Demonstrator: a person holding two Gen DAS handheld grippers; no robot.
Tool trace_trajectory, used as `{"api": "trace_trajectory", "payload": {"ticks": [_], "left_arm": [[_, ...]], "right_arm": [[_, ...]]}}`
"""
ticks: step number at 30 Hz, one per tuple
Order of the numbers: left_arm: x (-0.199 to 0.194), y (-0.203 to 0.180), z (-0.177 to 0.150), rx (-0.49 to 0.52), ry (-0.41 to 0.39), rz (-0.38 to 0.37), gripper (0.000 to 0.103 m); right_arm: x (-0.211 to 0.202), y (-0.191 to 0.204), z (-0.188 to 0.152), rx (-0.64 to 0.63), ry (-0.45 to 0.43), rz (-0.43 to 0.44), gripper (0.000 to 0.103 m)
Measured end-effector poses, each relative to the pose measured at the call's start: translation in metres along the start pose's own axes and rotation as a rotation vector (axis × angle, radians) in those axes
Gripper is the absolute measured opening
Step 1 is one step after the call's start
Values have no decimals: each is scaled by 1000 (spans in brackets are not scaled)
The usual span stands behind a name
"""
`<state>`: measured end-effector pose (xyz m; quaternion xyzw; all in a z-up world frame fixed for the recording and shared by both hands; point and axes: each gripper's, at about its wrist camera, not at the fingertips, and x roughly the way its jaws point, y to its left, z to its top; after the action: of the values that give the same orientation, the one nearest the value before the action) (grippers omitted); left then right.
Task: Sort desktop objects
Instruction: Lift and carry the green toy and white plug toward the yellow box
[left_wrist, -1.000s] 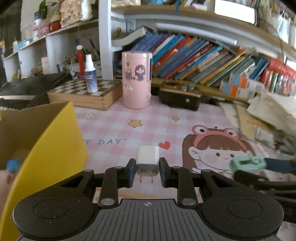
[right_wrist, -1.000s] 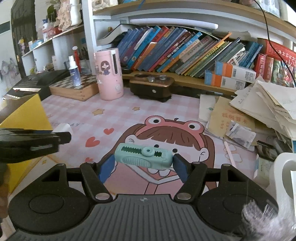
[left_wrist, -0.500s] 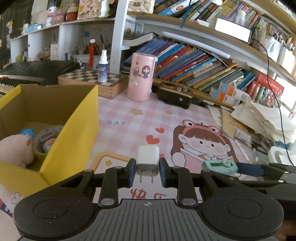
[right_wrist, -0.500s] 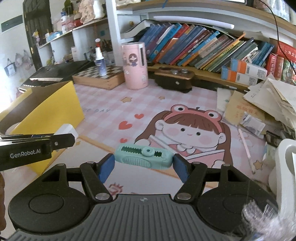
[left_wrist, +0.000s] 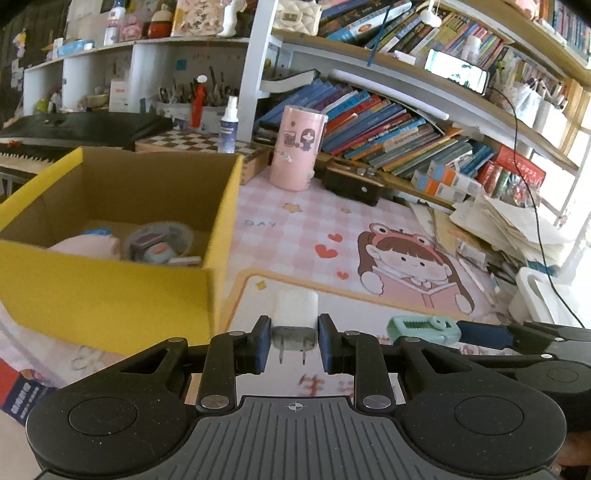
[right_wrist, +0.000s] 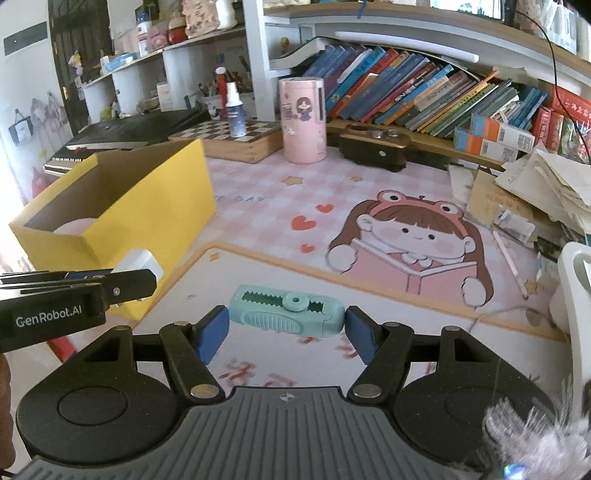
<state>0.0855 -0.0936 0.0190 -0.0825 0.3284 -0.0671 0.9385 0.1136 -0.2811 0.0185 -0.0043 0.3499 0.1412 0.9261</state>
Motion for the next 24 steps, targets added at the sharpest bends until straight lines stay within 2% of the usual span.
{"api": "trace_trajectory", "payload": {"ticks": [11, 24], "left_arm": [[-51, 56, -33, -28, 38, -2, 25], [-100, 106, -61, -63, 41, 41, 25]], "right_arm": [[-28, 72, -36, 13, 22, -3, 67], [-46, 143, -66, -5, 39, 50, 67]]}}
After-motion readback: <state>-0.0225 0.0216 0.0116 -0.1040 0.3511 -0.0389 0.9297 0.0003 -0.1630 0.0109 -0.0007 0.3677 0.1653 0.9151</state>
